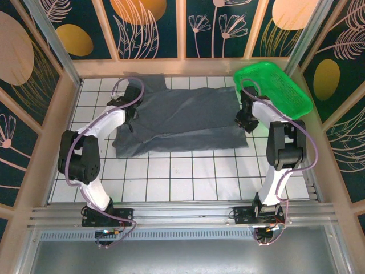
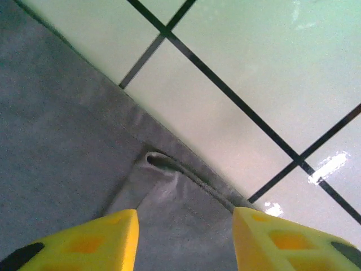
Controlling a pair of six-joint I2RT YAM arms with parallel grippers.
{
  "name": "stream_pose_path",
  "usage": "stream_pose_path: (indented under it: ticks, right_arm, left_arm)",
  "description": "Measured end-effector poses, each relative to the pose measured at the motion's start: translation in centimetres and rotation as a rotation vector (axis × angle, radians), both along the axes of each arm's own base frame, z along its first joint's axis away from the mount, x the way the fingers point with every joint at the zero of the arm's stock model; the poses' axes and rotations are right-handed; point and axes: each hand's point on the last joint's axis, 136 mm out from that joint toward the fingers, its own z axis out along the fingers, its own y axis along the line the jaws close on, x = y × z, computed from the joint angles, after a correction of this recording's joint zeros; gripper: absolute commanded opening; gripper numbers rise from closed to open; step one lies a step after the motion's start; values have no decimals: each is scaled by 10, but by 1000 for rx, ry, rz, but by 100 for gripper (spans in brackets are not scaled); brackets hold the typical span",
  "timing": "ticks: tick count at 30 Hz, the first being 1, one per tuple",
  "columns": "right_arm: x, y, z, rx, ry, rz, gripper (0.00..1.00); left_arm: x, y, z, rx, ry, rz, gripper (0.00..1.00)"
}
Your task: Fold and stack the t-shirts
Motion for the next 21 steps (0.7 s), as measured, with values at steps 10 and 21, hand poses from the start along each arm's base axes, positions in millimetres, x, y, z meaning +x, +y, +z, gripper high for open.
stream_pose_path:
  ticks: [10,21]
  right_arm:
    - [-27,1,40,0,-115,90,58]
    - [-103,0,-11,28,20,173,56]
  left_arm:
    - [-69,0,-5,-196,92,44,59]
    - [-157,21,-81,-427,311,248,56]
